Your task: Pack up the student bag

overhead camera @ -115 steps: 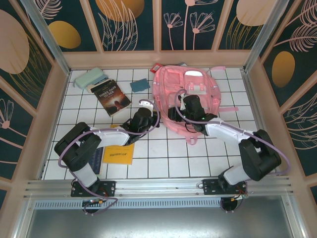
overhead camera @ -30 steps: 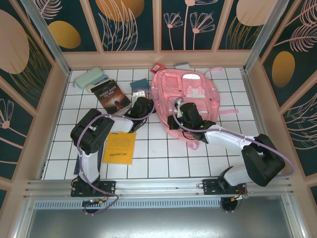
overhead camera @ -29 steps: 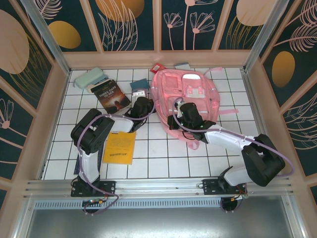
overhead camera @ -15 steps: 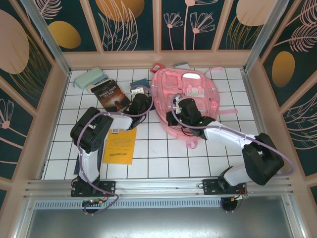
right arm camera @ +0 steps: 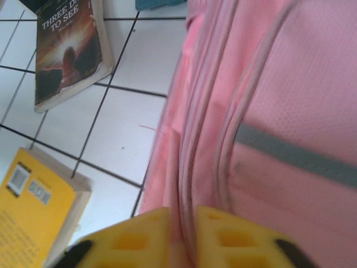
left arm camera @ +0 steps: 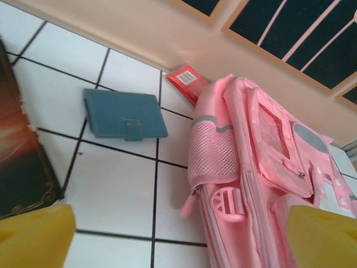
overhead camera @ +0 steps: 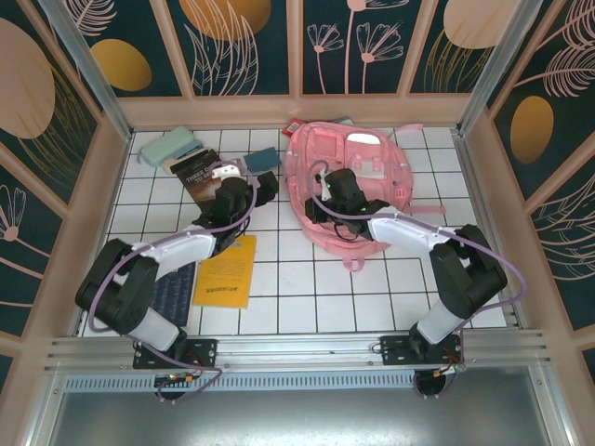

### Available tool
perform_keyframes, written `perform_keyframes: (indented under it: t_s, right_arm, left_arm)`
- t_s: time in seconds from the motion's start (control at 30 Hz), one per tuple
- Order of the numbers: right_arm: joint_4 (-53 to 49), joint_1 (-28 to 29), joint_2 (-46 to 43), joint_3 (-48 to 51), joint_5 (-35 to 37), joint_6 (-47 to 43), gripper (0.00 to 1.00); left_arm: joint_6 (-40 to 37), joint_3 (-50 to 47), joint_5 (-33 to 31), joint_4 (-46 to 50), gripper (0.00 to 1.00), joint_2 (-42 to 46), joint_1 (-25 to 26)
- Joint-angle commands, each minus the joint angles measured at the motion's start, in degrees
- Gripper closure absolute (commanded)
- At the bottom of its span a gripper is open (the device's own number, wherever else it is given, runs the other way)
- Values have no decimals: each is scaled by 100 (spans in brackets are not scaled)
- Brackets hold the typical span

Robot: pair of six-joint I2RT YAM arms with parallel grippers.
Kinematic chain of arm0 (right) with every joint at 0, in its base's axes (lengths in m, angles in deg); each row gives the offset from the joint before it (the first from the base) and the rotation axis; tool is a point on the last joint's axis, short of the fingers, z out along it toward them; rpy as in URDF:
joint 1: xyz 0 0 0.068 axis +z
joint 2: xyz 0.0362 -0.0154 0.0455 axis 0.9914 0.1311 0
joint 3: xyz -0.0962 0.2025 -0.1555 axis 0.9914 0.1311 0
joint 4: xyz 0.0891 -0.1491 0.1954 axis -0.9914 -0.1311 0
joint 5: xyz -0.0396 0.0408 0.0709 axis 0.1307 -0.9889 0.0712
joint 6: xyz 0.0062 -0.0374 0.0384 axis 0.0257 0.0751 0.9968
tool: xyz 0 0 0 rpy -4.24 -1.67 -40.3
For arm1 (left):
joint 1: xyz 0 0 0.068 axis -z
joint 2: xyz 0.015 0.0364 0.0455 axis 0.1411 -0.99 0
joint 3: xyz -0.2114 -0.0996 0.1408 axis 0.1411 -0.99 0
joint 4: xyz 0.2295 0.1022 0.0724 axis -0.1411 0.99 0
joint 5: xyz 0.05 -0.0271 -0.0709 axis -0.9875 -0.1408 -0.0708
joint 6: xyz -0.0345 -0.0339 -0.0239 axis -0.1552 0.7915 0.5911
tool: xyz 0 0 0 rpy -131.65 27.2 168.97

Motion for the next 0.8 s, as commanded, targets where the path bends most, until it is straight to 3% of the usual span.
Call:
perform_keyframes:
  t_s: [0.0,0.2,0.37,0.63,0.77]
  right_arm:
    - [46,-79,5,-301,90,-182,62]
    - [272,387,-303,-110,516,-30,50]
    - [566,920,-369,90,486,103,48]
    - [1046,1757,258,248,263,458,44]
    - [1283,2120,657,292,55,414,45]
  left_arm:
    - [76,-364,-460,918,1,524,-1]
    - [379,-955,-1114,2219,1,1563,-9]
    - [1345,-1207,-1883,3580,1,2269,-18]
    - [1980,-1727,-765,3747,1,2601,-29]
    - [2161,-1880,-743,3852,2,2619,-27]
